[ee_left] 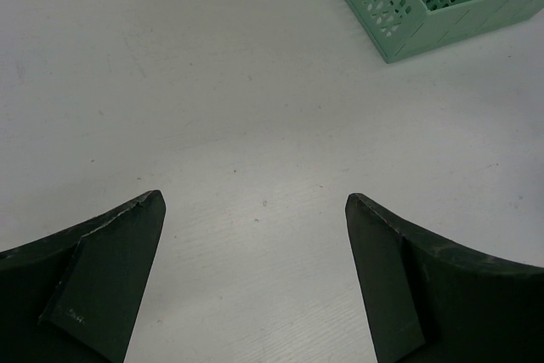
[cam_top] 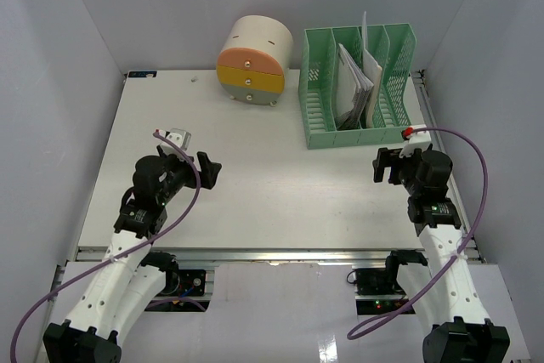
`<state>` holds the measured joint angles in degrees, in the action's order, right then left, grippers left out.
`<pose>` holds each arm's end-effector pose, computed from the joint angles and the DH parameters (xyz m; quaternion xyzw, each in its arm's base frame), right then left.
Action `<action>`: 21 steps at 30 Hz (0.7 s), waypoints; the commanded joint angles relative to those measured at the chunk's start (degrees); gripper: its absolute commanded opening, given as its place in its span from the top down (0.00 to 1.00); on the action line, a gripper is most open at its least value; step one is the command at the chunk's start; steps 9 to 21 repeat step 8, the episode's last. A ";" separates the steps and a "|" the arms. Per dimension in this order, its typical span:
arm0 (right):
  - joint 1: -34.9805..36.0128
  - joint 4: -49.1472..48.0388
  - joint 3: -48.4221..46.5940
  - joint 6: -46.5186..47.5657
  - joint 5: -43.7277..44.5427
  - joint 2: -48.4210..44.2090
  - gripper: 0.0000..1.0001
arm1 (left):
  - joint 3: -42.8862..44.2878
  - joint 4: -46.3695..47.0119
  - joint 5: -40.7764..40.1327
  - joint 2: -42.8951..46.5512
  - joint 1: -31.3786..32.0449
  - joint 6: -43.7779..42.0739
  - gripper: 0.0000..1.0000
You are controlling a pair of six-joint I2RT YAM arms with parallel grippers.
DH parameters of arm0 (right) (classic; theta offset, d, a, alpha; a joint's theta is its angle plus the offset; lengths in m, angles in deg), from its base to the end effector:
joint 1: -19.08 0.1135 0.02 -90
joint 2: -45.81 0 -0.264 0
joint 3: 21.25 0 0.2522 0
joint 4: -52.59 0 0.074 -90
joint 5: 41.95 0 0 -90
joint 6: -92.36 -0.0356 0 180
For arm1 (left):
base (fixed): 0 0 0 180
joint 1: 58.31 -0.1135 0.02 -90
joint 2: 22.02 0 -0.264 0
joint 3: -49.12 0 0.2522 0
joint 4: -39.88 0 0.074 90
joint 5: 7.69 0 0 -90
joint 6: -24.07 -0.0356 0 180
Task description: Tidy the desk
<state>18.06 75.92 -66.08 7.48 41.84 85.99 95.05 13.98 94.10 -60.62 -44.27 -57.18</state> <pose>0.1733 0.0008 0.2692 -0.0606 0.8096 0.0128 0.5836 0.1602 -0.0476 0.2757 0.0972 0.8040 -0.1965 0.5527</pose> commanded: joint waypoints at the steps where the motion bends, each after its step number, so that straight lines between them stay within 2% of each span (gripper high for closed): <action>1: -0.13 0.41 -1.39 0.63 -1.08 -2.49 0.10 | -0.95 1.88 -0.11 2.16 0.06 -0.84 0.02; 21: -0.13 0.26 -1.10 0.42 -0.50 -2.83 0.10 | -1.12 2.06 0.03 2.86 0.11 -0.93 0.02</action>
